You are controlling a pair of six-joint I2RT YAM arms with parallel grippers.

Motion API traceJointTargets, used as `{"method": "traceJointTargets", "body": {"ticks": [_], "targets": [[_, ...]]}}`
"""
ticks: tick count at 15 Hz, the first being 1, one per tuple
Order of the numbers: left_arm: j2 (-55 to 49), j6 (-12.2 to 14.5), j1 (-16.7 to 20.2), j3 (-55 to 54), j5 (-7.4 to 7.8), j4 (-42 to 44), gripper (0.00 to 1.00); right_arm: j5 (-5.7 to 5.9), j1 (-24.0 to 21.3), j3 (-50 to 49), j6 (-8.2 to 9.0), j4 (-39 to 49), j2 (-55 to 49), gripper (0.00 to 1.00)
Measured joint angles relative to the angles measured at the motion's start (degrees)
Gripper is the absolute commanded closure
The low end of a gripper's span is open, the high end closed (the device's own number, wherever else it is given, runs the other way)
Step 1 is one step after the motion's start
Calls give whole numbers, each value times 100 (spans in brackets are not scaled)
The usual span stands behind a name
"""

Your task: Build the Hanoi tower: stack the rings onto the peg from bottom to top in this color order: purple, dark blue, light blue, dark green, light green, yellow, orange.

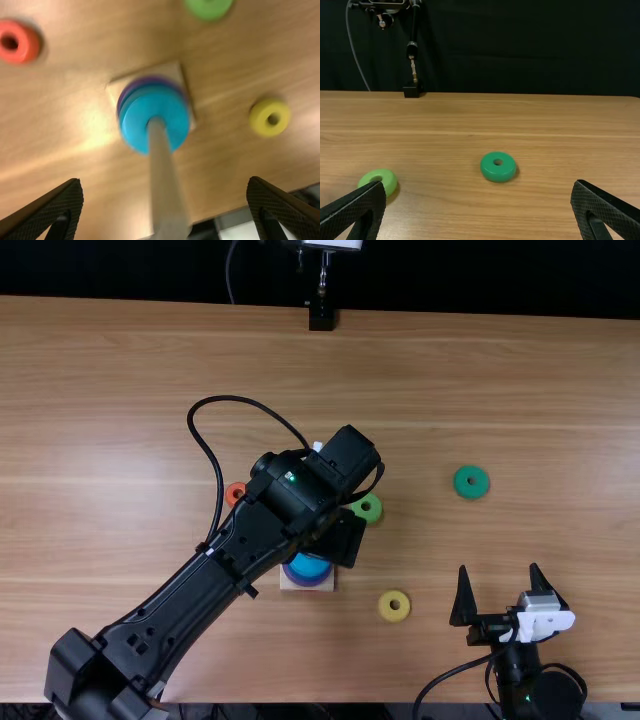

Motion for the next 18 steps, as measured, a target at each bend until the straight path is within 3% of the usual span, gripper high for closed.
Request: {"method": "traceJointTargets", "body": {"ticks": [4, 6, 9, 11, 13, 16, 18], "targets": [[-503, 4, 411, -46, 37, 2006, 0, -2, -2, 0, 0, -2, 0, 0], [-1233, 2, 914, -372, 35, 2376, 0, 0, -2, 0, -4, -2, 0, 0], [-2267, -2, 1976, -1368, 52, 2855, 0, 0, -2, 0, -2, -2, 0, 0], [-2977, -2, 2509, -2321, 260, 3486, 0, 0, -2, 0, 0, 0, 0, 0], [-3941, 0, 2865, -3311, 372, 4299, 0, 0, -2, 0, 0, -2, 0, 0], [-6793, 2, 3493, -5152, 459, 4374, 0, -2, -2, 0, 0, -2, 0, 0], [-7654, 35, 3641, -5727, 422, 4391, 0, 2, 0, 0, 0, -2, 0, 0]]}}
